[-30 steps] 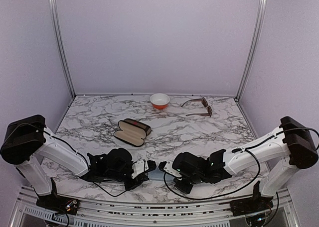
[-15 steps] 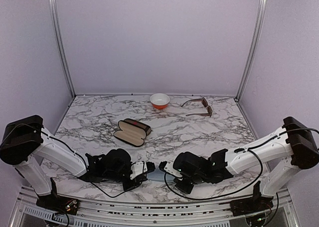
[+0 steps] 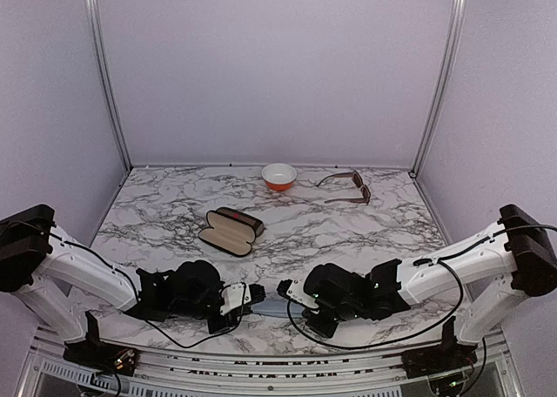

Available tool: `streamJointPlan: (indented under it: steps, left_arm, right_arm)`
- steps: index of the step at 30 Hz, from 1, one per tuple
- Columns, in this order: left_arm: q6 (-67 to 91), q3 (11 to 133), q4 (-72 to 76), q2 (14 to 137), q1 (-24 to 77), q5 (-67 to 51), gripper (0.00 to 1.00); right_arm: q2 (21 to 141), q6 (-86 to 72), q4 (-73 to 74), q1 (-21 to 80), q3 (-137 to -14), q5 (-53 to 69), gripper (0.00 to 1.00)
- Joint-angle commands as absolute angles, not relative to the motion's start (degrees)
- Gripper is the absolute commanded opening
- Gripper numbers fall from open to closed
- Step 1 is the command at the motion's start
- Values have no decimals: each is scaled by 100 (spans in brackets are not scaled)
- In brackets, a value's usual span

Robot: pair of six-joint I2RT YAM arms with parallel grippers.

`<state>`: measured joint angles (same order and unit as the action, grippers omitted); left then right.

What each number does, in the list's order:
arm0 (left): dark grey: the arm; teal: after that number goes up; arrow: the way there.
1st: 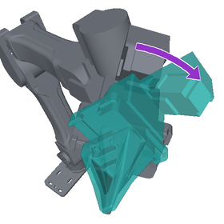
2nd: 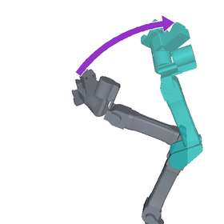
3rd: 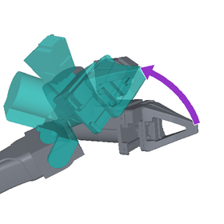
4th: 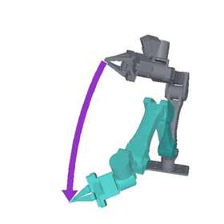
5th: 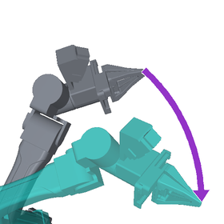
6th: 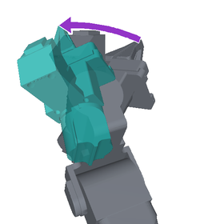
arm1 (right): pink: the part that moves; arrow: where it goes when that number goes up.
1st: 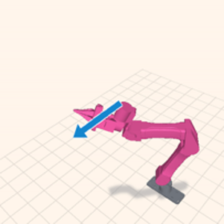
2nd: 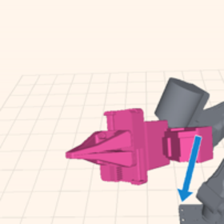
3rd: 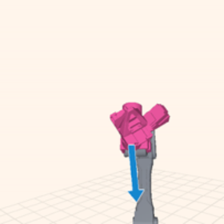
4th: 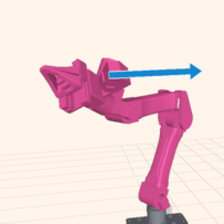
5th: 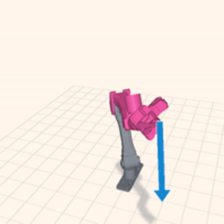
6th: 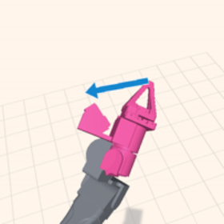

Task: Organize the sunglasses
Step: Fold the glasses cleaning cloth at the corner of the board, then pick up the folded cleaning cloth from the corner of the board.

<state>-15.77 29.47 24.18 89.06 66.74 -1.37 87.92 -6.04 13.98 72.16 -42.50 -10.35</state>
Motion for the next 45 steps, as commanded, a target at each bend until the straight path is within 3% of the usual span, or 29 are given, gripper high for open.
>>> streamJointPlan:
  steps: [1, 11, 24, 27, 31, 34, 38, 45]
  left_arm:
    - [-1728, 2924, 1997, 8700, 6740, 240, 0]
    - [-1534, 2772, 1881, 8909, 6819, -234, 3]
    - [-1255, 2576, 1825, 8355, 6826, -190, 16]
    - [-1132, 2588, 1820, 8028, 6731, 167, 22]
    - [-894, 2592, 1811, 7553, 6323, 494, 35]
    - [-653, 2551, 1914, 7288, 5976, 908, 51]
    - [-181, 2676, 1945, 7271, 5755, 2038, 73]
    - [-505, 3353, 1732, 7691, 5329, 1773, 81]
  right_arm:
    - [8675, -673, 1495, 7264, -4254, -896, 0]
    - [8986, -653, 1373, 7398, -4220, -426, 0]
    - [8962, -697, 1484, 7434, -4192, -355, 0]
    - [8919, -699, 1554, 7431, -4198, -390, 5]
    - [8783, -770, 1564, 7433, -4195, -452, 19]
    - [8612, -831, 1541, 7432, -4176, -481, 27]
    - [8304, -874, 1522, 7436, -4159, -484, 31]
    - [7864, -941, 1363, 7431, -4047, -560, 32]
